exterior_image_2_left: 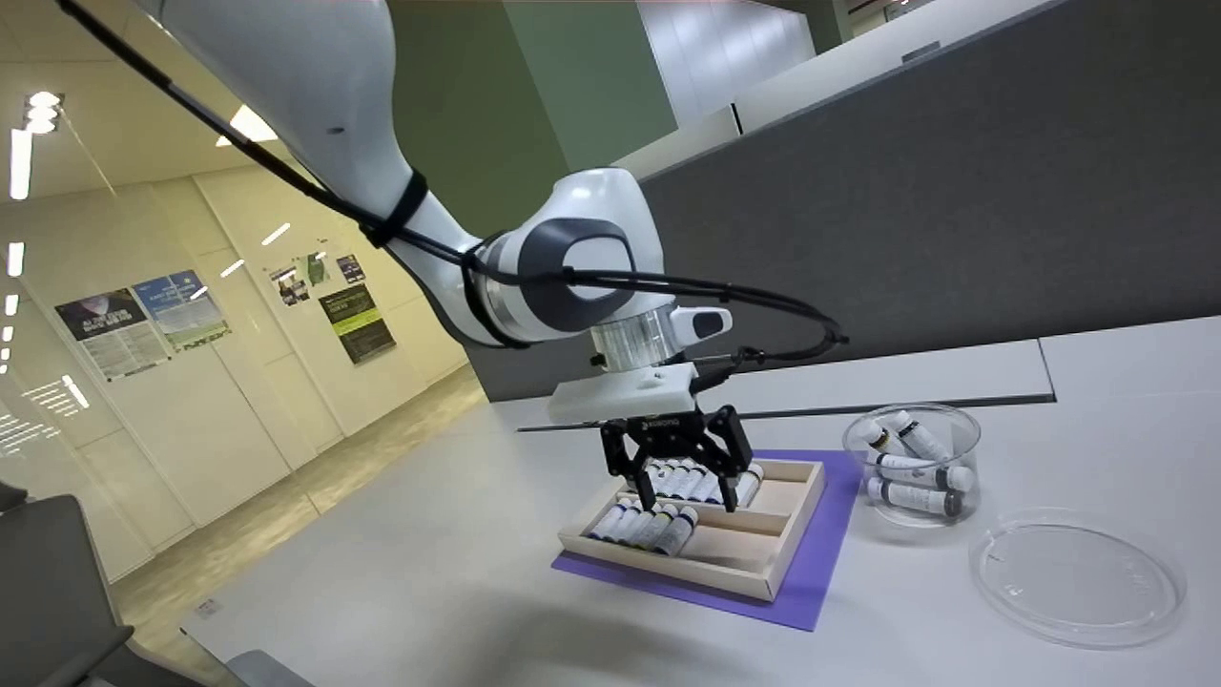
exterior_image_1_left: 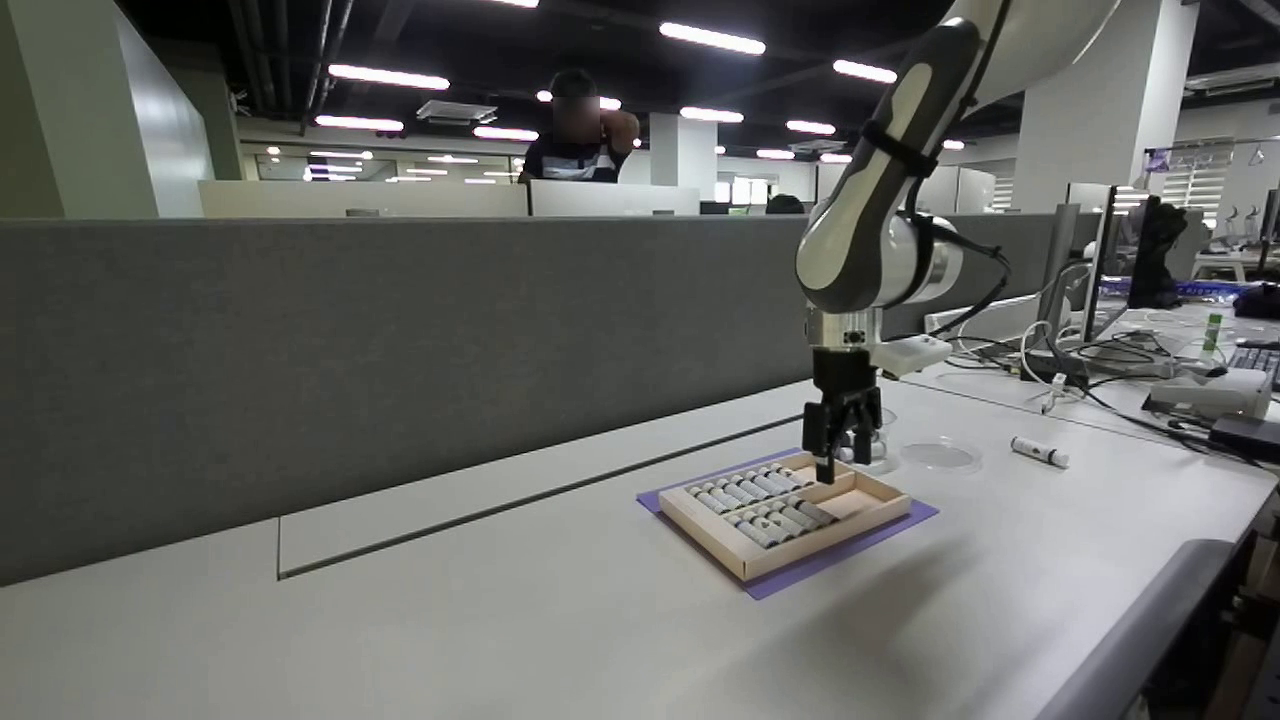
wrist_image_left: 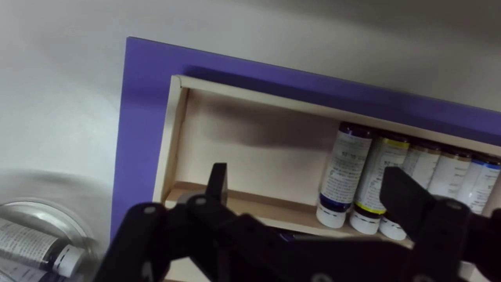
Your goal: Take one bottle out of the tray and put it on the counter
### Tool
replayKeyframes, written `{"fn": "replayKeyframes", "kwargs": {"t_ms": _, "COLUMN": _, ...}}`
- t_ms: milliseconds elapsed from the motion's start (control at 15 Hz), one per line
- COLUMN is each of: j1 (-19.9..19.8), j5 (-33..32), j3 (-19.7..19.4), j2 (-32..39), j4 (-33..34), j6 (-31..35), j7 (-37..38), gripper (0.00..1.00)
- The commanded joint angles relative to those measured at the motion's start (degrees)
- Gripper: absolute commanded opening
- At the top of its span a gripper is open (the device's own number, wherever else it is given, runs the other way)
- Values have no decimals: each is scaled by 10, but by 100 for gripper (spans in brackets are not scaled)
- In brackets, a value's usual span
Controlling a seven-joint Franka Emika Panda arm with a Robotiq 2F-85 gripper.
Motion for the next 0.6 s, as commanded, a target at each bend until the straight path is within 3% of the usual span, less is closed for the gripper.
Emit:
{"fn": "replayKeyframes", "kwargs": {"t_ms": 0, "j1": -10, "j5": -13, "j3": 4, "j2": 23, "j4": 13, "j6": 22, "j7": 9, "gripper": 100}}
{"fn": "replayKeyframes", "kwargs": {"t_ms": 533, "j1": -6, "j5": -31, "j3": 3, "j2": 58, "j4": 22, "j6": 59, "j7": 15, "gripper": 100}}
